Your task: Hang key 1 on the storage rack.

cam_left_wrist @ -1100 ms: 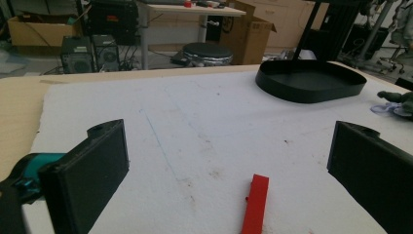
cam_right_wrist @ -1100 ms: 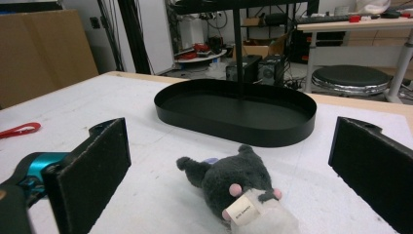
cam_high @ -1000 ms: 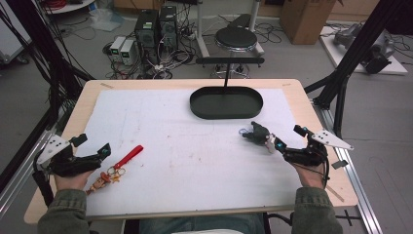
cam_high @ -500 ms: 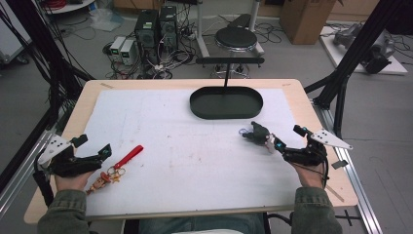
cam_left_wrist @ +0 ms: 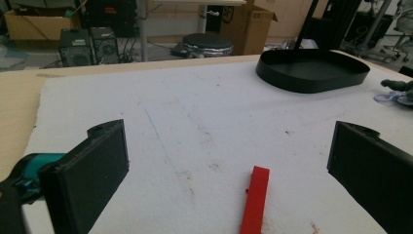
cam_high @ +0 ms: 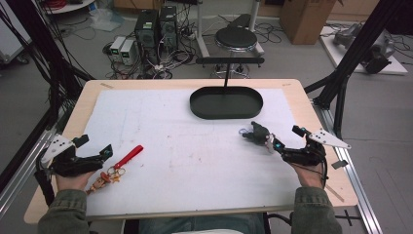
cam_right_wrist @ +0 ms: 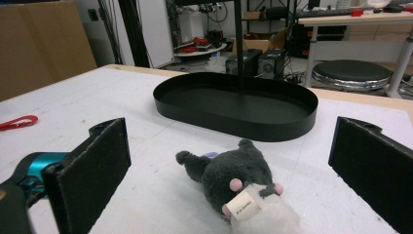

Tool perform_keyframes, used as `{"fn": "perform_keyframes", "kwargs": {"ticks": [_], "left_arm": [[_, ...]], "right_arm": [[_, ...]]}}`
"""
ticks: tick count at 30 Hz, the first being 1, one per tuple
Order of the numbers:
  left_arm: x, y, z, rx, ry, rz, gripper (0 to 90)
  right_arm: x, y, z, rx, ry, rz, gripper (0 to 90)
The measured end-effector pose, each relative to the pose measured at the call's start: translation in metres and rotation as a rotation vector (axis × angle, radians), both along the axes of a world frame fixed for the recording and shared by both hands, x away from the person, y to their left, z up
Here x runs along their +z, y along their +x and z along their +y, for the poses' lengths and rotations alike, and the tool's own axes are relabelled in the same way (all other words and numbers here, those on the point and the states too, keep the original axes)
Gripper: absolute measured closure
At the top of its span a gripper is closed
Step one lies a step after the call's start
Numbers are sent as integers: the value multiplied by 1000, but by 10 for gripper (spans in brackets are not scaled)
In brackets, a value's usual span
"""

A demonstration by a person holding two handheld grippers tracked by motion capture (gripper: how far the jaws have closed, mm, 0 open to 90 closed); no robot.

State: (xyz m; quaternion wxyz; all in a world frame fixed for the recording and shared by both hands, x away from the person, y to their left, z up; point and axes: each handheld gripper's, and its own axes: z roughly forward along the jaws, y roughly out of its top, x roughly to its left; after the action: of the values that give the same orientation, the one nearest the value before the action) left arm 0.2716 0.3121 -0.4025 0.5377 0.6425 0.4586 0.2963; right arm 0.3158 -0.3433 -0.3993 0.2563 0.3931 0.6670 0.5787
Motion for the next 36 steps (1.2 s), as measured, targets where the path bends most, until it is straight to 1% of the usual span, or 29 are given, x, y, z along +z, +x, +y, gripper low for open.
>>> {"fn": "perform_keyframes", "kwargs": {"ticks": [4, 7, 10, 14, 17, 18, 20, 25, 26, 27, 28, 29, 31, 32, 36], "left_arm": [[2, 3, -6, -21, 19, 21, 19], [4, 6, -12, -44, 59, 48, 19], [6, 8, -17, -61, 78, 65, 19], [9, 13, -23, -83, 94, 96, 19], [11, 15, -26, -86, 100, 107, 19], [11, 17, -26, -91, 108, 114, 19], [11, 20, -28, -93, 123, 140, 19], [8, 30, -32, -111, 168, 231, 19], [6, 34, -35, -124, 187, 262, 19], [6, 34, -35, -124, 187, 262, 19], [5, 36, -37, -132, 194, 273, 19], [4, 39, -40, -151, 207, 297, 20], [2, 40, -41, -158, 211, 304, 20], [2, 42, -42, -167, 220, 316, 20], [-2, 48, -42, -186, 215, 349, 20]], "right_arm": [[0, 0, 1, 2, -1, 6, 4], [0, 0, 1, 3, -3, 2, 4], [0, 0, 1, 0, -6, 5, 4], [0, 0, 0, -7, -4, 4, 4], [0, -1, 0, -6, -7, 11, 4], [0, -1, 0, -6, -7, 11, 4], [0, 0, 1, -5, -11, 8, 4], [0, -1, 0, -7, -14, 8, 4], [0, 0, 0, -5, -20, 5, 4], [0, 0, 0, -5, -20, 5, 4], [0, 0, 1, -7, -21, 5, 4], [0, 0, 1, -6, -20, 7, 4], [0, 0, 1, -8, -22, 7, 4], [0, 0, 1, -7, -23, 7, 4], [0, 0, 1, -9, -24, 6, 4]]}}
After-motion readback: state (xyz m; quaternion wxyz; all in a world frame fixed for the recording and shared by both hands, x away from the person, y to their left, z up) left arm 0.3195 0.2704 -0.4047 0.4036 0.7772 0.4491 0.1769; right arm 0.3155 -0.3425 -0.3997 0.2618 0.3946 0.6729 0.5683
